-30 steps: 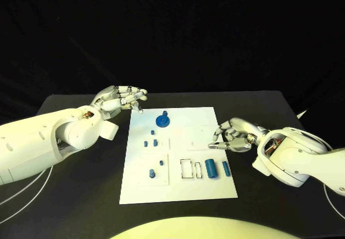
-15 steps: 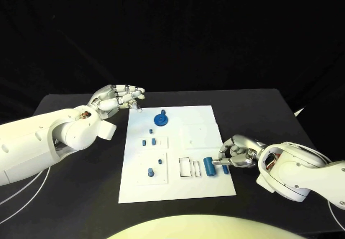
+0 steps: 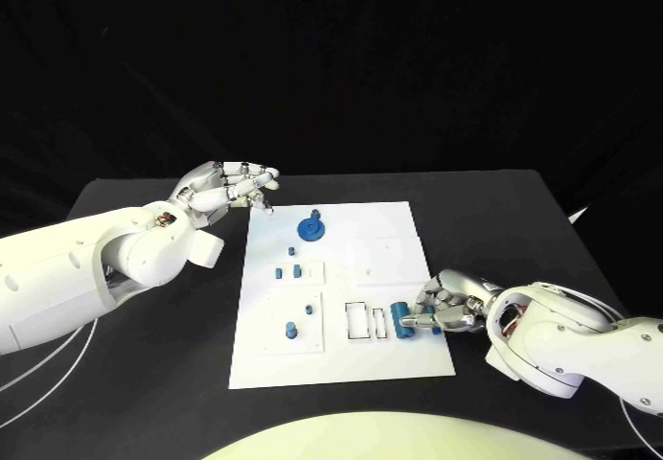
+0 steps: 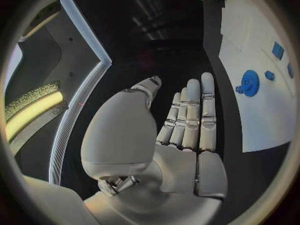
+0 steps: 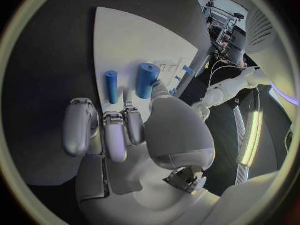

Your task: Assemble the parts on the task board

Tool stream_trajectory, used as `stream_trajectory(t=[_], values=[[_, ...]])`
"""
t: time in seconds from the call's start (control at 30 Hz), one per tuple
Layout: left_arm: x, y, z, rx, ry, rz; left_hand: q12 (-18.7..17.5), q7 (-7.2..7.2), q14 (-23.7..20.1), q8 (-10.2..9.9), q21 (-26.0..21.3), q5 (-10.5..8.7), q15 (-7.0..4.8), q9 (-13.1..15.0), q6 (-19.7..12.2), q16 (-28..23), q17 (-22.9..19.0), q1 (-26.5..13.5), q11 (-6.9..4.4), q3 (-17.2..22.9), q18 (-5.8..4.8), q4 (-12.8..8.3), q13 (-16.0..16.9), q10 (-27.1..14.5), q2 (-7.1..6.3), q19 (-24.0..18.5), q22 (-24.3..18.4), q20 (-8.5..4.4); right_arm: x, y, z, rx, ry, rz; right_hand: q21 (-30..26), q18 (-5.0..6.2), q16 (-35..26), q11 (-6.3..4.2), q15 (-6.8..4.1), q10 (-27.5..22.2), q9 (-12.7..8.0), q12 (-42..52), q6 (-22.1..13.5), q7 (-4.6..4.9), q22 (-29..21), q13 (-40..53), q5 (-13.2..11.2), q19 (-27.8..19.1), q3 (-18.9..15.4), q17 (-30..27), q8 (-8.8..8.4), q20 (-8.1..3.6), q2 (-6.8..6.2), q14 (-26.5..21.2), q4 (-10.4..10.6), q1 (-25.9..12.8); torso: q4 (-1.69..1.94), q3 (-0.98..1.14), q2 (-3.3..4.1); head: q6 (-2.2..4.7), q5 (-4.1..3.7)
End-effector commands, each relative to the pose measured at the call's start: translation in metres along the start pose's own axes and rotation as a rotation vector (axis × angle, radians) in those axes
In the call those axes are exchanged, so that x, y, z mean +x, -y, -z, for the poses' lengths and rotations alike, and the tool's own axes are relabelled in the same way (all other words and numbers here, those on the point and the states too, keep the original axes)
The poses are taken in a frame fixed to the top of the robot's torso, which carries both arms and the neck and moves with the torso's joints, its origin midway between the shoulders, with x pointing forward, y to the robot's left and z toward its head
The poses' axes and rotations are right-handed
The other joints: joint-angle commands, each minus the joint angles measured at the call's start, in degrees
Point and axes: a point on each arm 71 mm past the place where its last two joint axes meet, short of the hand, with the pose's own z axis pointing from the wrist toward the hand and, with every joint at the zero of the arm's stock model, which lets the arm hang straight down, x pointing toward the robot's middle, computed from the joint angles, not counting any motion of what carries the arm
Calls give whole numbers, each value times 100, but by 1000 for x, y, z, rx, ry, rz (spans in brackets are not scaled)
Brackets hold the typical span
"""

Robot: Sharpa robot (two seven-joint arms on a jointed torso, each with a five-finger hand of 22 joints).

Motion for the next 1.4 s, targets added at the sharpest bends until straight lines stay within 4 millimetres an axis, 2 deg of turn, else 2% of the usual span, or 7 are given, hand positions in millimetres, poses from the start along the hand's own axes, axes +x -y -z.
stream_trajectory(t=[0.03,0.53,0.7,0.83,1.2,1.37,1.4], values=[[1,0,0,6,-9,0,25,114,-43,22,-37,-1,7,5,-17,-30,-7,17,-1,-25,17,1,-6,-34,-18,-39,-9,11,2,-2,-1,0,-5,24,19,-93,33,5,-22,17,-6,2,-4,-24,788,337,1,67,-45,946,41,21,-2,475,-2,-78,-3,2,3,-10,9],[1,0,1,-5,-12,1,31,118,-44,30,-50,3,7,8,-9,-29,-11,33,1,-30,19,8,-6,-35,4,-34,-17,12,16,-12,-10,-14,-57,23,175,-120,70,-11,-31,41,-12,16,59,-45,862,381,-10,112,-139,1050,93,17,85,495,-10,-144,5,-3,2,-37,19],[1,0,1,-8,-13,2,32,119,-44,32,-52,3,7,8,-8,-29,-12,37,2,-31,19,9,-6,-35,7,-32,-19,12,20,-17,-12,-21,-69,12,179,-120,74,-27,-44,53,-27,15,92,-61,878,404,36,112,-192,1059,123,7,89,495,-38,34,4,-6,0,-42,17],[1,-1,1,-11,-16,3,34,121,-43,35,-57,4,8,9,-5,-28,-14,44,2,-33,20,12,-7,-35,15,-29,-22,13,22,-20,-13,-27,-77,9,171,-119,75,-33,-51,62,-64,5,98,-66,895,430,291,105,-272,1062,135,-2,92,494,-42,291,4,-5,0,-45,20],[1,-1,1,-15,-18,3,34,121,-43,35,-57,4,8,9,-5,-28,-14,44,2,-33,20,12,-7,-35,15,-29,-22,13,22,-20,-15,-13,-75,0,182,-122,80,-36,-52,68,-106,-8,113,-68,917,451,489,107,-333,1080,136,-4,94,497,-53,522,0,-4,-2,-74,41],[1,-1,1,-16,-18,3,37,123,-42,38,-62,3,8,10,-4,-27,-16,50,4,-39,21,16,-7,-37,21,-24,-27,14,20,-17,-15,1,-52,-26,187,-123,81,-50,-65,93,-165,-1,164,-81,936,491,614,109,-257,1085,122,-13,201,498,-68,822,2,-3,-1,-70,42],[1,-1,1,-16,-18,3,37,123,-42,38,-62,3,8,10,-4,-27,-16,50,4,-39,21,16,-7,-37,21,-24,-27,14,19,-17,-14,5,-50,-35,195,-124,81,-61,-75,99,-191,1,180,-92,943,502,788,113,-195,1085,107,-19,236,498,-82,946,1,-3,-2,-69,42]])
